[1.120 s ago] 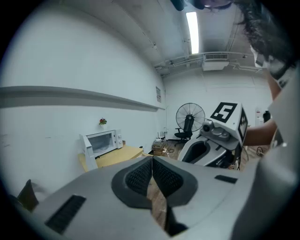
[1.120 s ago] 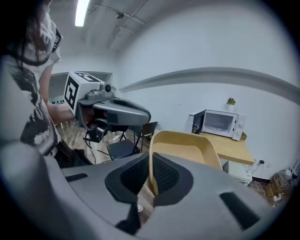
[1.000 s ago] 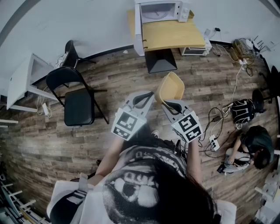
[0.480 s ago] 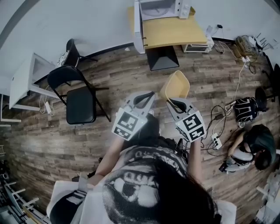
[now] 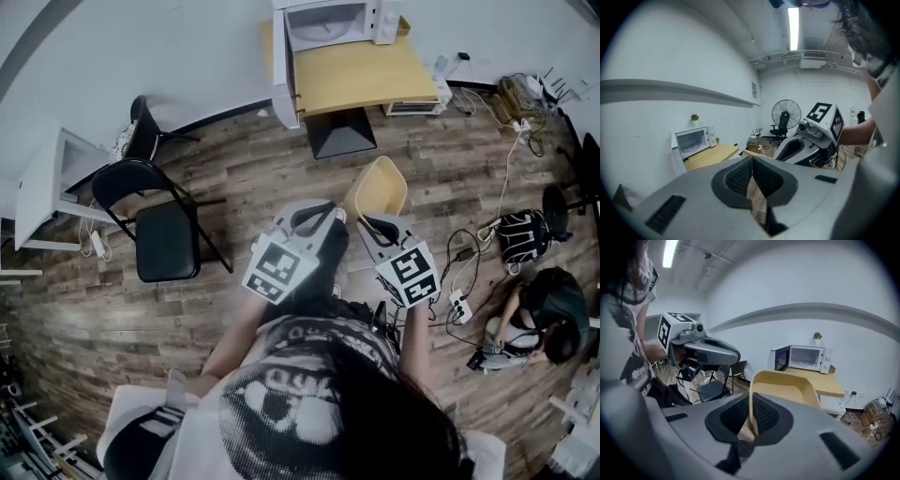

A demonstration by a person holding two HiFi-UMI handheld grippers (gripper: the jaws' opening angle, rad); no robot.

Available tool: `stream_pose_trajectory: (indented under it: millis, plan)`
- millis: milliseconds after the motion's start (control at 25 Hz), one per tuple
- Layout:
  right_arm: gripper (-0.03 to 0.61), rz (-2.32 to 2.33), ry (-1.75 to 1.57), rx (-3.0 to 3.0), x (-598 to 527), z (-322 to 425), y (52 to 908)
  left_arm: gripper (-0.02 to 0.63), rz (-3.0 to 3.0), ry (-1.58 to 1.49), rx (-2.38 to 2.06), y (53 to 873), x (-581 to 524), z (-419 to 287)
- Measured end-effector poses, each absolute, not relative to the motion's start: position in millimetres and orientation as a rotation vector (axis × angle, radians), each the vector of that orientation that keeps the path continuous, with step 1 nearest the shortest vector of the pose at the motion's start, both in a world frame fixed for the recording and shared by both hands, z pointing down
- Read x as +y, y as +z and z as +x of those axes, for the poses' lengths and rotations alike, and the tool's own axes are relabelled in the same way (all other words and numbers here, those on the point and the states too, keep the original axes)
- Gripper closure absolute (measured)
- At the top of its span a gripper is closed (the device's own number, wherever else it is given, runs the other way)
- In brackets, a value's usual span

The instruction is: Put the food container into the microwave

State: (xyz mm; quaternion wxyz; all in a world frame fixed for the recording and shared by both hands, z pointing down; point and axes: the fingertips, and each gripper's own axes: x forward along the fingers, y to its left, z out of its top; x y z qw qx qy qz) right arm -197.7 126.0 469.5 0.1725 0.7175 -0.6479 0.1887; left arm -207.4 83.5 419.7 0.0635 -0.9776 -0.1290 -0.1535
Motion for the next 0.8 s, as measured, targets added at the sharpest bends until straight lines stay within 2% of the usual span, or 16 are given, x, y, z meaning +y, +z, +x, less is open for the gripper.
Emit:
stream_pose_trajectory:
  millis: [800]
  plan:
    - [0.552, 2.062, 0.619, -1.71, 35.5, 20.5, 471.0, 0.612, -2.985, -0.38, -0.566, 407.1, -5.3, 26.6]
